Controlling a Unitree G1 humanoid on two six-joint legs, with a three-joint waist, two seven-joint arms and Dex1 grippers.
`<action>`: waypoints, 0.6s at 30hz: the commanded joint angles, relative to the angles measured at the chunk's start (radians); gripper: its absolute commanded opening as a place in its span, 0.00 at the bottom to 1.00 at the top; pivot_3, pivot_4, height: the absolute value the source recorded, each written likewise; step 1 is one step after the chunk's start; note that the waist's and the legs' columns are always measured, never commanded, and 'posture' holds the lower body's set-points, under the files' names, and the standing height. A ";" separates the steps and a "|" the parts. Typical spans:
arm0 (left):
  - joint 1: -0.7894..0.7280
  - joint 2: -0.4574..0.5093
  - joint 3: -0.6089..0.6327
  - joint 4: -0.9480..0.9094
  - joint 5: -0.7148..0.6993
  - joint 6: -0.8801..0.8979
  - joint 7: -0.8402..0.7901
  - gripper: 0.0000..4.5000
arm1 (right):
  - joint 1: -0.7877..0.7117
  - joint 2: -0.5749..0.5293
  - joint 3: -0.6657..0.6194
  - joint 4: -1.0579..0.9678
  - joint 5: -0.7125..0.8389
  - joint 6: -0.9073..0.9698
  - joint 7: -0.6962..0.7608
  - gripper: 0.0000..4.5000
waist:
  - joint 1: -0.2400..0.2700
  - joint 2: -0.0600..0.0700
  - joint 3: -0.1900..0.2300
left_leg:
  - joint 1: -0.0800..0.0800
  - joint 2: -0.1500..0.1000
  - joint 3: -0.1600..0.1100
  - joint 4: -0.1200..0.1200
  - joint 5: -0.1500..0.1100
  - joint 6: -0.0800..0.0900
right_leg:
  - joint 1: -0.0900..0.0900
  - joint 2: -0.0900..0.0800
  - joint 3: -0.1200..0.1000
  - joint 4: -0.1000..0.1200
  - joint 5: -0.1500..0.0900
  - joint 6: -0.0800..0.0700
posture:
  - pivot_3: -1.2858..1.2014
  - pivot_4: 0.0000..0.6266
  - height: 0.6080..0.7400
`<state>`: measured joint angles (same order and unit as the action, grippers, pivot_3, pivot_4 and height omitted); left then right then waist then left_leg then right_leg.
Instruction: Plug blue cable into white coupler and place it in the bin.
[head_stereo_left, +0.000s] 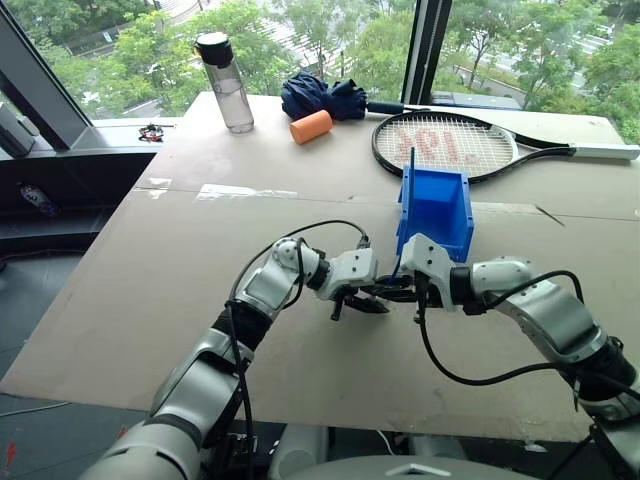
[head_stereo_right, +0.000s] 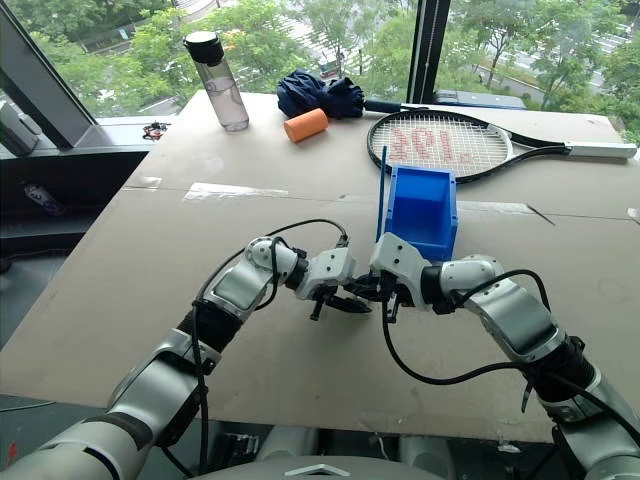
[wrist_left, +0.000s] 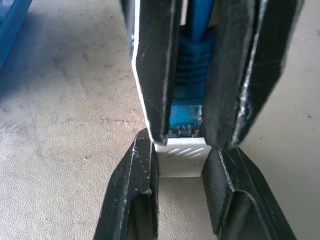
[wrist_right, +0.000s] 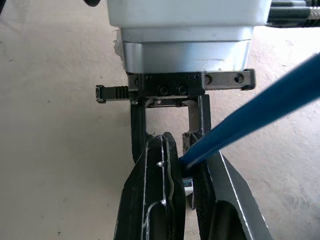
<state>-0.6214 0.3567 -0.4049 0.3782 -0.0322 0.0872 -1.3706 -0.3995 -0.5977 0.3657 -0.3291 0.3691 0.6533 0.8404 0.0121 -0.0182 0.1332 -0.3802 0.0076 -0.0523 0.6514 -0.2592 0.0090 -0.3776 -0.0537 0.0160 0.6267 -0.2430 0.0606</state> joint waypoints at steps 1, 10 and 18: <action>0.034 0.006 0.061 -0.121 -0.049 0.065 0.068 0.64 | 0.036 0.036 -0.097 -0.006 0.070 0.054 -0.034 0.00 | 0.000 0.002 0.002 | 0.000 0.000 0.000 0.000 0.000 0.000 | 0.000 0.000 0.000 0.000 0.000 0.000 | 0.52 0.24 1.00; 0.384 0.167 0.376 -0.756 -0.287 0.450 0.296 0.85 | -0.156 0.029 -0.588 -0.003 0.451 0.435 -0.259 0.00 | -0.024 0.008 0.012 | -0.001 0.002 -0.007 -0.004 0.000 0.000 | -0.003 0.000 0.000 0.001 0.000 0.000 | 0.52 0.24 1.00; 0.384 0.154 0.416 -0.890 -0.388 0.530 0.438 0.87 | -0.455 -0.023 -0.401 0.536 0.229 0.362 -0.157 0.33 | -0.026 0.008 0.012 | 0.000 0.000 -0.001 -0.004 0.000 0.000 | -0.002 0.000 0.000 -0.001 0.000 -0.001 | 0.52 0.24 1.00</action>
<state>-0.2267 0.5118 -0.0012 -0.4687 -0.3953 0.6154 -0.9510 -0.8218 -0.6137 -0.0477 0.1685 0.6283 1.0578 0.6460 -0.0135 -0.0103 0.1456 -0.3807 0.0079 -0.0517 0.6475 -0.2592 0.0089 -0.3798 -0.0538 0.0167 0.6260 -0.2427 0.0599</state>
